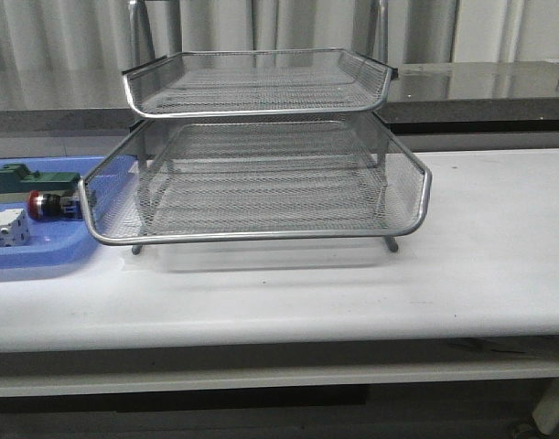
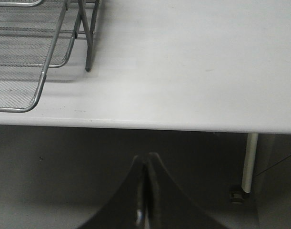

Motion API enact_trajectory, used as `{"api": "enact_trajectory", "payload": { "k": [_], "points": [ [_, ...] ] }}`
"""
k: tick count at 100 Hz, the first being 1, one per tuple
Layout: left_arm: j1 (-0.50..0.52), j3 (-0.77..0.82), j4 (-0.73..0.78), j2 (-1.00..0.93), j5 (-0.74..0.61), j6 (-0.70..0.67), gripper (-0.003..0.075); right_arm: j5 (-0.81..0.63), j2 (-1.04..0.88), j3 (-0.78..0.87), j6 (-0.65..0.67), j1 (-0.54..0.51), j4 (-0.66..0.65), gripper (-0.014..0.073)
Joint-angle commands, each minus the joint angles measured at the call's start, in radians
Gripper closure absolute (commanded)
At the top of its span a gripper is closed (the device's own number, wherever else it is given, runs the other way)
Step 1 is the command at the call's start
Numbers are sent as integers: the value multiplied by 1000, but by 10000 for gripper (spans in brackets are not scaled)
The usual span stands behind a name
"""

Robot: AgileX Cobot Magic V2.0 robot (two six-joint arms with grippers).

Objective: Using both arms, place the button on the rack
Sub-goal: 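Release the tray and withdraw the right gripper, then lower the left gripper onto the red button and grasp it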

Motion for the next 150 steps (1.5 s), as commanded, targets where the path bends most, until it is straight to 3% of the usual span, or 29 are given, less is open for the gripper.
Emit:
{"api": "enact_trajectory", "payload": {
  "k": [1, 27, 50, 107, 150],
  "points": [
    [3, -36, -5, -31, -36, -2, 80, -62, 2, -20, -1, -1, -14, 662],
    [-1, -36, -27, -31, -75, 9, 84, -62, 2, -20, -1, -1, -14, 662],
    [-1, -52, -56, -16, -201, 260, 84, -62, 2, -20, -1, -1, -14, 662],
    [-18, -546, -52, 418, 122, 506, 84, -62, 2, -20, -1, -1, -14, 662],
    [-18, -780, -47, 673, 155, 601, 84, -62, 2, -20, -1, -1, -14, 662]
  ]
}}
